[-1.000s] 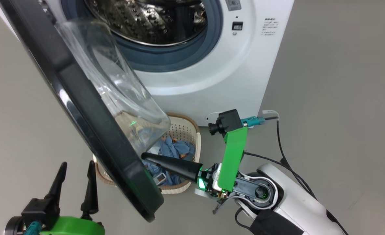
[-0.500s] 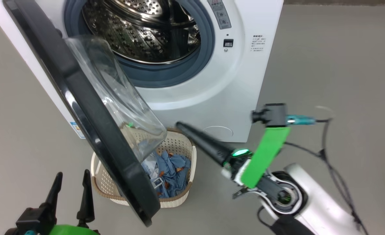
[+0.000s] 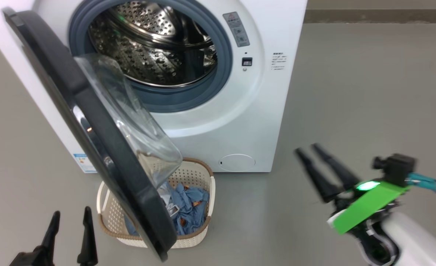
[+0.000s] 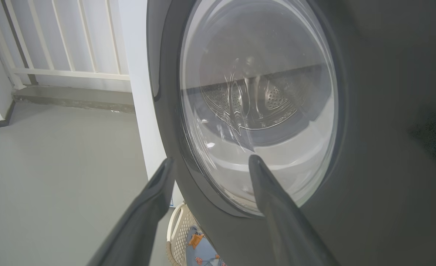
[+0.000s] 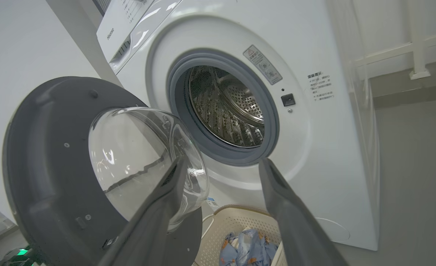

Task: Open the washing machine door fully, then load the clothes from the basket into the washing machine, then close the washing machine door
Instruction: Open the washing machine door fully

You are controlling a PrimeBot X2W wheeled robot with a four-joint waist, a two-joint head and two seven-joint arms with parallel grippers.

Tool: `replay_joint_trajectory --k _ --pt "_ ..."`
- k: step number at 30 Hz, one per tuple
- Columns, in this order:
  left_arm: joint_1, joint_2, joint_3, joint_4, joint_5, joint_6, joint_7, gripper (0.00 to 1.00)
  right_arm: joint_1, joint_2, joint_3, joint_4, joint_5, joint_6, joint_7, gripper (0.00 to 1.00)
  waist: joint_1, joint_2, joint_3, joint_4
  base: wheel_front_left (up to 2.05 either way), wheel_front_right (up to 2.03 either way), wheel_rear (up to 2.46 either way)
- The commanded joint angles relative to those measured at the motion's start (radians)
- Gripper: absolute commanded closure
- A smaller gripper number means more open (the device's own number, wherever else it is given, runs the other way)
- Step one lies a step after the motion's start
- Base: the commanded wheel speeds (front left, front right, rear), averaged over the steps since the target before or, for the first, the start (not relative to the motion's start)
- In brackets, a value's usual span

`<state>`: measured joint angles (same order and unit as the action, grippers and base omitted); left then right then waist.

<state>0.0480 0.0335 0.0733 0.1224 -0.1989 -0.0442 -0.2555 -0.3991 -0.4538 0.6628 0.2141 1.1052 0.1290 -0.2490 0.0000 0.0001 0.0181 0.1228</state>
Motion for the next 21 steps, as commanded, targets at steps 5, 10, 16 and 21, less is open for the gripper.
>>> replay_joint_trajectory --k 5,10,16,21 --pt "0.008 0.017 0.053 -0.039 -0.003 0.004 -0.006 0.0 0.139 0.047 -0.269 -0.038 -0.225 0.002 -0.012 0.0 0.0 -0.0001 -0.019 -0.03 0.0 0.0 0.0" --pt "0.027 0.017 0.064 -0.038 -0.002 -0.001 -0.006 0.0 0.301 0.138 -0.473 -0.069 -0.482 0.002 -0.013 0.0 0.0 -0.0001 -0.03 -0.045 0.0 0.0 0.0" --pt "0.033 0.017 0.069 -0.04 -0.003 0.0 -0.006 0.0 0.4 0.22 -0.597 -0.095 -0.667 0.002 -0.013 0.0 0.0 -0.0001 -0.029 -0.05 0.0 0.0 0.0" --pt "0.037 0.017 0.07 -0.041 -0.003 0.003 -0.006 0.0 0.446 0.258 -0.668 -0.117 -0.779 0.002 -0.013 0.0 0.0 -0.0001 -0.03 -0.048 0.0 0.0 0.0"
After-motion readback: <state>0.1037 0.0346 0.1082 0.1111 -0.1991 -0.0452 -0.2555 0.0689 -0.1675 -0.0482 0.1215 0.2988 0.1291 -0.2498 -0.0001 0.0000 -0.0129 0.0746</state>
